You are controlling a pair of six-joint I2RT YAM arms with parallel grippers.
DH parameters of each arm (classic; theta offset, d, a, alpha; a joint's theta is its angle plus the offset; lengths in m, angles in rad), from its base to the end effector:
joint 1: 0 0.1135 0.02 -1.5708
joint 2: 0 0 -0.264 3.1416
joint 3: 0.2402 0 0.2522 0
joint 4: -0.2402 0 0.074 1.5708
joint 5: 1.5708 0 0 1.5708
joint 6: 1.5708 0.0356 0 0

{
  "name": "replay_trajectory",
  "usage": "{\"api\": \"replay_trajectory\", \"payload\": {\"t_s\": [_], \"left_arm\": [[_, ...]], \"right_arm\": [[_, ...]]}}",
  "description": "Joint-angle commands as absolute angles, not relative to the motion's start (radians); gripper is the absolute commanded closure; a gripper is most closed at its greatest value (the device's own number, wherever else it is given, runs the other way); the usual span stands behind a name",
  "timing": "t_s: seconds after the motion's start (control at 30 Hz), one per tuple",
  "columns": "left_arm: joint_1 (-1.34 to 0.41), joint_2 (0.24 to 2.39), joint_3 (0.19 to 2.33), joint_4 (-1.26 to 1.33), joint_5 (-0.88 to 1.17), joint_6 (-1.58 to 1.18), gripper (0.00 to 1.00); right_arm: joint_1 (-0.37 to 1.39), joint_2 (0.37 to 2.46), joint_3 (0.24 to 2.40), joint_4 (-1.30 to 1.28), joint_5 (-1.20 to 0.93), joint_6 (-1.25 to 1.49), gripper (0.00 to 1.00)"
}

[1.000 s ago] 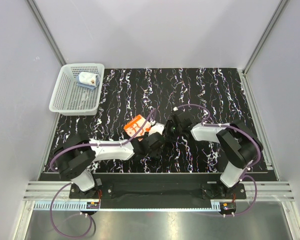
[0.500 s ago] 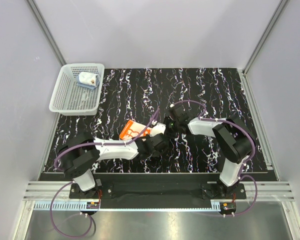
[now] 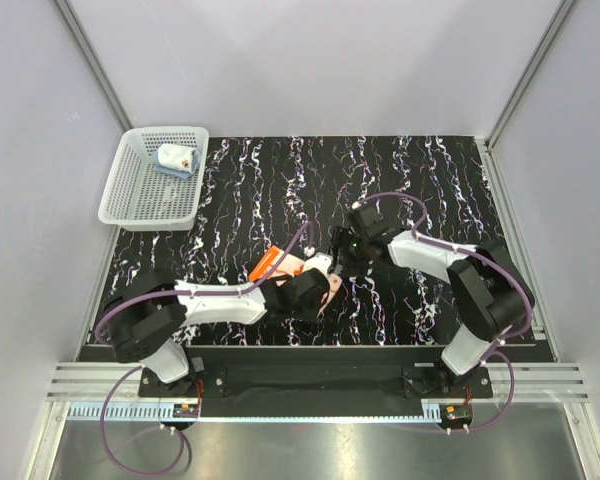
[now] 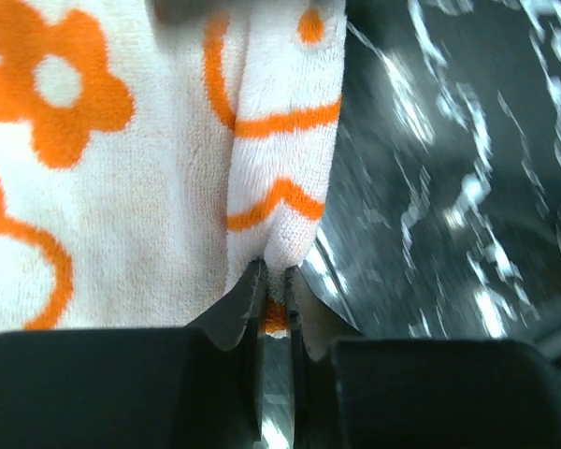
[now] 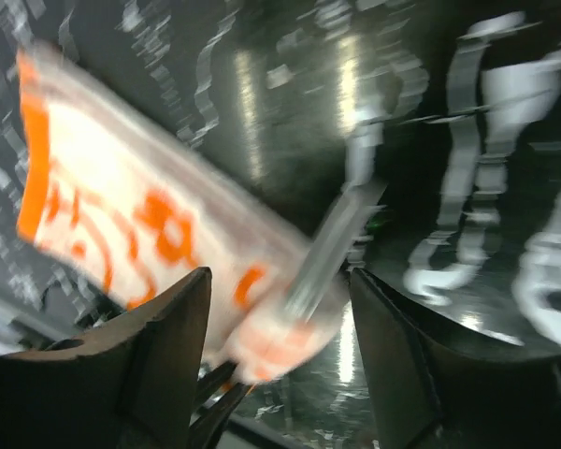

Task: Roll the towels
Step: Roll the towel

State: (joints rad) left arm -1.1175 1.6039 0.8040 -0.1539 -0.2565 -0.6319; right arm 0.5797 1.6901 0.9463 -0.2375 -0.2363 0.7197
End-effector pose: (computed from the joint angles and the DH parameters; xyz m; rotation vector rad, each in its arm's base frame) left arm 0.1418 -0.2704 0.1550 0.5064 2.4761 -0.4087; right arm 0.2738 0.1892 0.1636 0.0922 2.7127 0.7546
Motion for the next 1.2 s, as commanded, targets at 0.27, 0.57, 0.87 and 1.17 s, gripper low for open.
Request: {"api": "replay_trajectory", "payload": {"t_s": [0.27, 0.57, 0.87, 1.17], "left_arm": [[-1.108, 1.568, 0.703, -0.144, 0.141, -0.65, 1.0], [-1.034, 1.536, 0.672, -0.025, 0.305, -0.704, 1.0], [-0.855, 1.506, 0.528, 0.271, 0.584, -0.854, 1.0], [-0.773, 1.561, 0.439, 0.527, 0.719, -0.985, 1.0]], "right_arm": [[0.468, 1.43, 0.966, -0.482, -0.006, 0.635, 0.25], [0.468, 1.207, 0.847, -0.511, -0.081, 0.718, 0.23], [0.569, 1.078, 0.594, -0.322, -0.196, 0.853, 0.23], [0.71, 1.204, 0.555, -0.15, -0.17, 0.951, 0.21]]}}
